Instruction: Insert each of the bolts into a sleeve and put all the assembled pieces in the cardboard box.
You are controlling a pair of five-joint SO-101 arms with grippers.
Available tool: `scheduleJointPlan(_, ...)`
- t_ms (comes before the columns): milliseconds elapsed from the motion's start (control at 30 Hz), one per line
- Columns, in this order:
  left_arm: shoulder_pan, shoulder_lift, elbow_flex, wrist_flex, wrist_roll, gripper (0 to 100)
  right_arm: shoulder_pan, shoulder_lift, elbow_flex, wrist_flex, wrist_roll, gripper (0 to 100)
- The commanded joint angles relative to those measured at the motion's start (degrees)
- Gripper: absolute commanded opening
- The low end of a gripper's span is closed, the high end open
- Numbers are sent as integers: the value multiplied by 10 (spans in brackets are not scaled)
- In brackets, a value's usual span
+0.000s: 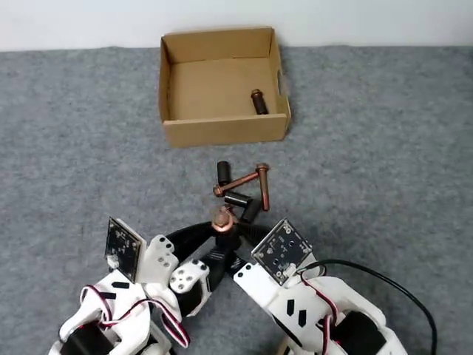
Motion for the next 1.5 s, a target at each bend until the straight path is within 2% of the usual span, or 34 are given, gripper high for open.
scheduleJointPlan(0,1,4,-6,40,-16,186,6,-5,-41,-15,6,8)
scheduleJointPlan(200,-60,6,-68,85,-38,188,14,-5,-41,-15,4,8)
scheduleJointPlan(467,-130,4,-127,136,-39,185,96,-4,-41,-17,0,8)
scheduleJointPlan(600,-191,3,-116,132,-39,163,150,37,-48,-44,-57,8)
scheduleJointPlan(733,-270,2,-62,118,-41,3,188,163,-109,-103,-117,8)
scheduleJointPlan(800,-312,2,-12,90,-46,15,203,246,-155,-121,-149,8)
scheduleJointPlan(967,-389,2,109,-18,-126,4,252,472,-285,-153,-192,8)
scheduleJointPlan(1200,-438,4,265,-156,-127,4,276,742,-498,-233,-192,9)
scheduleJointPlan(1467,-418,5,263,-78,-127,4,274,1021,-770,-259,-191,9)
